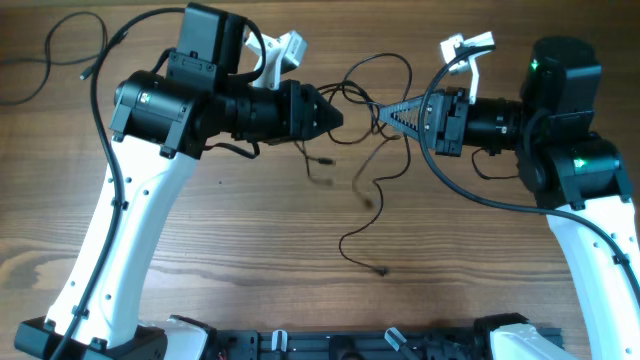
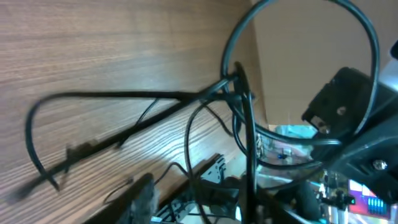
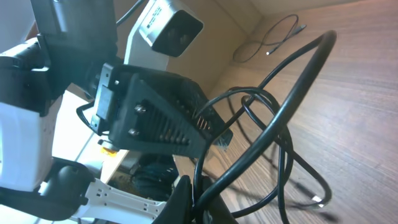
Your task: Untangle cables
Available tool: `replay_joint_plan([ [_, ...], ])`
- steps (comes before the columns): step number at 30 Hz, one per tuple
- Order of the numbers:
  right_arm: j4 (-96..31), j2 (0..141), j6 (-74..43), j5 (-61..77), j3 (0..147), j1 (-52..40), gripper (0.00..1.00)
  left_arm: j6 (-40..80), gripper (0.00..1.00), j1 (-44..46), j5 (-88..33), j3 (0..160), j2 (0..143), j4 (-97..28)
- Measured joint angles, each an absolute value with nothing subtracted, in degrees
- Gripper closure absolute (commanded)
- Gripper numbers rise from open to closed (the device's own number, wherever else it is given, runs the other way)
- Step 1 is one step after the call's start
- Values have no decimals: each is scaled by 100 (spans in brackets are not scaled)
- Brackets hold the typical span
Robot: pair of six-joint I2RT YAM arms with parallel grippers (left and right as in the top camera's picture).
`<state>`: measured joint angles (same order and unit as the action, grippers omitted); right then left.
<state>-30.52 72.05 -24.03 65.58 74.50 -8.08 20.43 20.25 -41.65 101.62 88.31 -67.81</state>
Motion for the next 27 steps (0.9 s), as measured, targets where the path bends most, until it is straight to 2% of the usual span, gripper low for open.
replay_joint_plan([
  [2,-3055,7205,-2421,6558,7452,-810,96,2027,80,2025,-4119,10162,8831,-6788],
  [3,-3052,7205,-2423,6558,7452,-810,96,2053,91,2025,-4110,10162,8831,-6790],
  [4,-3055,7205,-2423,6558,7450,-810,96,2038,96,2025,-4093,10162,8831,-6788],
  [7,-3116,7205,-2427,6506,7452,-810,96,2040,96,2025,-4053,10162,8831,-6788],
  [9,-3618,7205,-2445,5968,7465,-819,96,2045,96,1988,-4051,10162,8831,-6781],
  [12,-4831,7216,-2596,4187,7470,-845,96,2049,96,1691,-4034,10160,8805,-6707],
  [15,-5411,7288,-2788,2733,7463,-847,95,2056,96,1258,-4027,10160,8565,-6626],
  [17,-5575,7387,-2915,2106,7463,-847,69,2086,96,1066,-4029,10160,8272,-6536],
  [21,-5721,7671,-3081,1555,7463,-847,63,2110,96,1000,-4034,10162,7817,-6423],
  [25,-5916,7950,-2801,1649,7461,-847,63,2270,96,993,-3981,10162,7734,-6211],
  [27,-6023,8051,-2709,1671,7461,-847,57,2460,96,943,-3771,10162,7728,-6191],
])
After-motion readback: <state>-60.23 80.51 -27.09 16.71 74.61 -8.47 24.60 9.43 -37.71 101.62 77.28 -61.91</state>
